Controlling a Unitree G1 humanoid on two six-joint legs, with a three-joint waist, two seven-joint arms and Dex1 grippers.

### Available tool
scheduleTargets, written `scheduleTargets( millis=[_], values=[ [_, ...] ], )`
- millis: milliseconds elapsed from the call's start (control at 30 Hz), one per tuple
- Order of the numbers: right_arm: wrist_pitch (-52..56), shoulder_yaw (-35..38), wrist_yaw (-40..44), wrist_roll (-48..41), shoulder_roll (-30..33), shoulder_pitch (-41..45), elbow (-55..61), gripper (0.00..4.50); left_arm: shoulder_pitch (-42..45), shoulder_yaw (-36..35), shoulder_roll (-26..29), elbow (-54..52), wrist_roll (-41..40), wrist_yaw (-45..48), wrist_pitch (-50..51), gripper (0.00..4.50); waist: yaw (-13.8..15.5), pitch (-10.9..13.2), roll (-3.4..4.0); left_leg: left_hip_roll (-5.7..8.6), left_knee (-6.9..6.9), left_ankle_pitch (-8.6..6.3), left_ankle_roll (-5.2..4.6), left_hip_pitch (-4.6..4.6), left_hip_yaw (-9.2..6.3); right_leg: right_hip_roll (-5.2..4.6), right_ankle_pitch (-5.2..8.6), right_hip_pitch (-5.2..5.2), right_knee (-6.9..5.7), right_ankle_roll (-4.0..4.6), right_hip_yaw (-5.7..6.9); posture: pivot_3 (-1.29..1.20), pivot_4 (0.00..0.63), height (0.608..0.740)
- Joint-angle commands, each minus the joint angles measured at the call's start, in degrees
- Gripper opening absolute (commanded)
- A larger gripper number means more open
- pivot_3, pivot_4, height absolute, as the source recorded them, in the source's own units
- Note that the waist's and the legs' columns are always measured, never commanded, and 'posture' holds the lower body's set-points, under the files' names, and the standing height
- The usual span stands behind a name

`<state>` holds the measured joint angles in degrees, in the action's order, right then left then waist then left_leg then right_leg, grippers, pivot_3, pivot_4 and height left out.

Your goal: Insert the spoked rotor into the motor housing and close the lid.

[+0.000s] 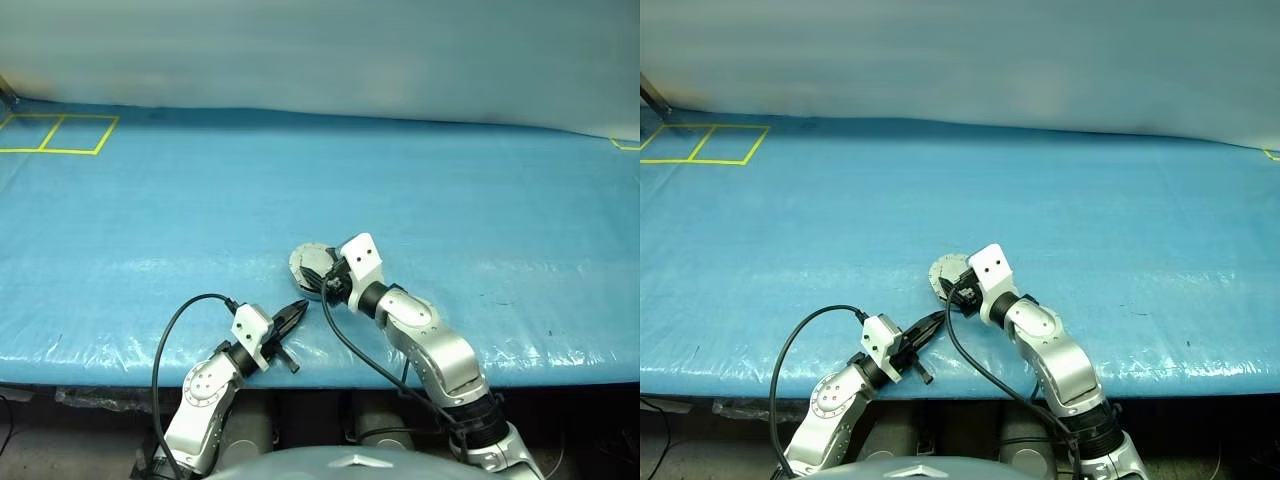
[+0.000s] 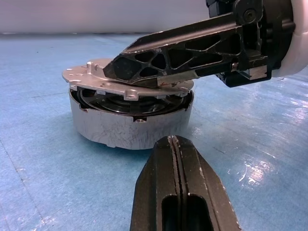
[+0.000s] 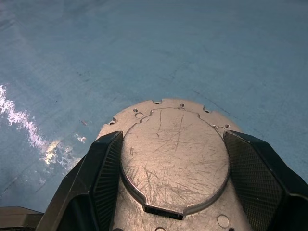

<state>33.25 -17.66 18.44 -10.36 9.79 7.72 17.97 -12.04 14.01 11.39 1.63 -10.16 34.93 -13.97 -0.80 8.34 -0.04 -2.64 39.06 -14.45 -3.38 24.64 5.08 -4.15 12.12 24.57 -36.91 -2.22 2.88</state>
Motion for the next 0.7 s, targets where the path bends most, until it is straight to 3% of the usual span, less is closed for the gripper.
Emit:
scheduleTargets(
  millis=[33,333,700],
  values=[
    [-0.9,-0.2,0.1,0.0,-0.8,0.5,3.5,2.99,-1.5,-0.6,0.5,1.0,0.2,-0.6,1.4,0.00,0.0,0.0,0.00,0.00,0.00,0.00,0.00,0.00,0.00,0.00,0.00,0.00,0.00,0.00,0.00,0.00,0.150,0.740],
    [1.5,-2.6,-2.0,2.9,-2.2,2.0,4.0,2.99,-2.1,-0.4,0.7,-1.3,0.1,-1.0,3.3,0.00,-0.2,0.0,0.00,-0.01,-0.02,-0.01,0.00,0.04,0.00,0.00,-0.01,0.04,0.01,0.03,0.00,0.00,0.150,0.740],
    [3.0,-0.7,5.8,0.6,1.0,4.0,-1.5,2.99,-2.5,-0.4,0.7,-2.8,0.3,-1.6,4.6,0.00,-0.5,0.0,0.00,-0.01,-0.03,-0.01,0.00,0.00,0.00,0.02,0.01,0.02,0.02,0.01,0.00,0.00,0.150,0.740]
  ],
)
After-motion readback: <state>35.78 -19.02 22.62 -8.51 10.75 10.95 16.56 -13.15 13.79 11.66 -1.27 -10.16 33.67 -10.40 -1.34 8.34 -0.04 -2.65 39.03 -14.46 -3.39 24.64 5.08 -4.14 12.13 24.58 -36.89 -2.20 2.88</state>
